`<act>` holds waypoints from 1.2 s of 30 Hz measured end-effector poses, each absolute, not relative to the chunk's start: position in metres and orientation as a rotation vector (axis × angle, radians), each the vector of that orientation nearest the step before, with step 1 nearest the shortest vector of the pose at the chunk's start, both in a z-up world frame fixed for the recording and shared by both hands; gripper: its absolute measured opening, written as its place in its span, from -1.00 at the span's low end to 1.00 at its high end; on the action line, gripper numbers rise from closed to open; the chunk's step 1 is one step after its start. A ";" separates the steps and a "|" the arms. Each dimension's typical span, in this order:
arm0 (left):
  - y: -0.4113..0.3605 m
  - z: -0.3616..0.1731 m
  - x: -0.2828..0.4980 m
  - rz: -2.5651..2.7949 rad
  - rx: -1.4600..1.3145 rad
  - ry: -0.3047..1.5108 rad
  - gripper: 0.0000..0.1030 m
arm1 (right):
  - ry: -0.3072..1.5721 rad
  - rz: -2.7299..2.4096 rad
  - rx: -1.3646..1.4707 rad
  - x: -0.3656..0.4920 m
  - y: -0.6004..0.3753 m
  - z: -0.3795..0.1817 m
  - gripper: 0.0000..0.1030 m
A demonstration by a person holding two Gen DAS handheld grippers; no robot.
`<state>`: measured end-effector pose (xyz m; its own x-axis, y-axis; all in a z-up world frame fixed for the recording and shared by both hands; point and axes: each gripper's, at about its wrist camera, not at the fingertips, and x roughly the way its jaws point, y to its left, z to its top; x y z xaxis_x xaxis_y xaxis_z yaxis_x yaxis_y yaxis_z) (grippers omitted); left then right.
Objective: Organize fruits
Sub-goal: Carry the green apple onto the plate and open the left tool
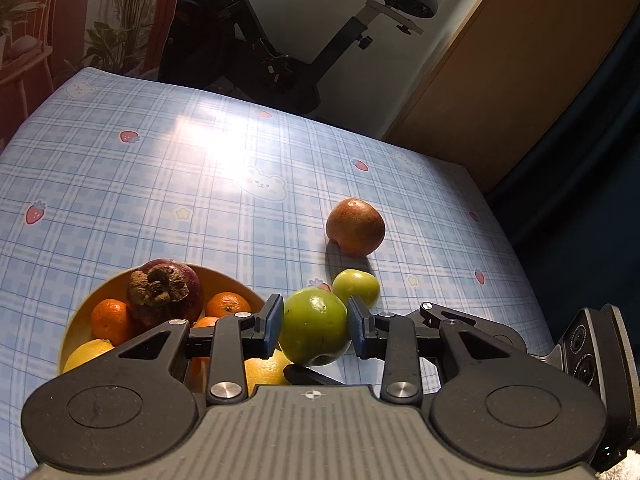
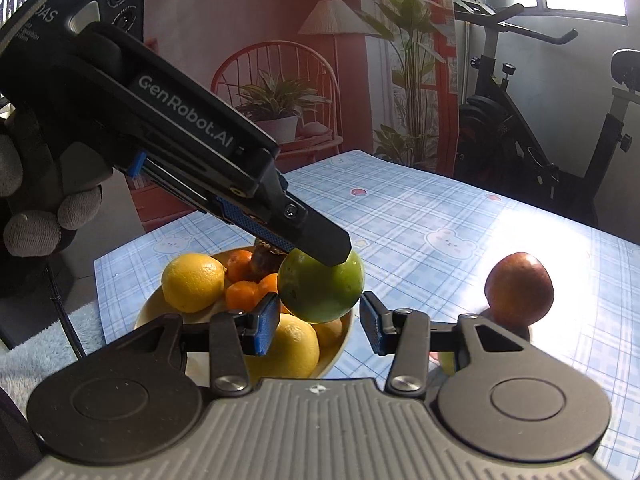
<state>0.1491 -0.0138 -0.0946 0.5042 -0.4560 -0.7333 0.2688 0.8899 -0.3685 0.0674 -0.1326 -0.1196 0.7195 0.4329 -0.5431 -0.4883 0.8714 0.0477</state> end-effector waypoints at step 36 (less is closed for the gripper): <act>0.085 -0.120 0.124 -0.342 -0.340 1.014 -0.32 | 0.895 0.750 -0.259 0.098 -0.034 -0.157 -0.10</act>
